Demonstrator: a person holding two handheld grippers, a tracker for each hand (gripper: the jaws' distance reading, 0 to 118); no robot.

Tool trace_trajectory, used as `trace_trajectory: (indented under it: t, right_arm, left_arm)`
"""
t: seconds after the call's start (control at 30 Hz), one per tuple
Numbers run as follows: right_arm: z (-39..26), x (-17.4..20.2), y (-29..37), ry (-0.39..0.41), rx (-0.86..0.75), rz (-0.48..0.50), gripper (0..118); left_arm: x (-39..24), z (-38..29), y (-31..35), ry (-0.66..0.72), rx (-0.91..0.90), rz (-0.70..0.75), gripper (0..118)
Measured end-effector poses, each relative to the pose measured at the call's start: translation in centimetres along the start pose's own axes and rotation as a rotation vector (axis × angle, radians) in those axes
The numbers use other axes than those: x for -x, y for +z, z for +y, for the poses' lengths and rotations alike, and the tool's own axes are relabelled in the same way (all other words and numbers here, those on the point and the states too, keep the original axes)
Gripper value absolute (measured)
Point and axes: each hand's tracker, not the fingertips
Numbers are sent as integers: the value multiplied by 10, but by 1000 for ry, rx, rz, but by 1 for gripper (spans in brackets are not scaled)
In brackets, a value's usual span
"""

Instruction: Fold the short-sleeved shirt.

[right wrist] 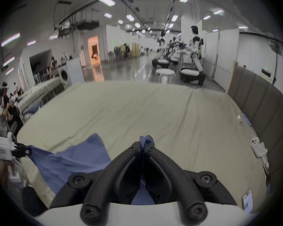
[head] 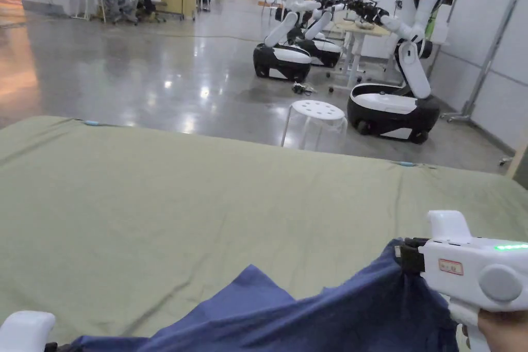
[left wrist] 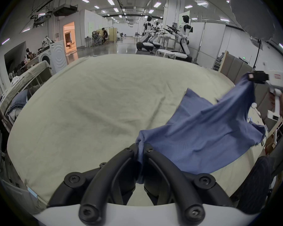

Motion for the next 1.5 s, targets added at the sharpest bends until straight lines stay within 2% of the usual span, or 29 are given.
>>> trace_trajectory:
  t: [0.17,0.37,0.6,0.73,0.8,1.0,1.17,1.33,1.5]
  right_arm:
    - [-12,-11,107,-57,-151,-30,5]
    - [-3,-29,164,-86,-227,-81,4]
    - [83,-49,199,-62,-362,-120,4]
    - [145,-66,207,-60,-412,-161,4]
    - [175,-74,209,-68,-430,-179,4]
    - [267,-89,212,-25,-490,-210,5]
    - [320,-94,197,-23,-528,-208,4]
    - [320,-98,148,-44,-512,-206,5]
    - [276,-106,76,-99,-454,-196,5]
  left_arm:
    - [-11,13,18,24,-111,-14,7]
    - [-38,63,39,33,-247,-48,7]
    - [-66,168,70,19,-377,-68,7]
    - [-83,239,78,-18,-442,-13,7]
    - [-92,273,81,-60,-466,29,7]
    - [-101,368,101,-48,-564,103,7]
    - [-93,443,99,-46,-633,168,7]
    - [-95,459,69,-110,-640,251,7]
    - [-89,424,-3,-80,-541,259,7]
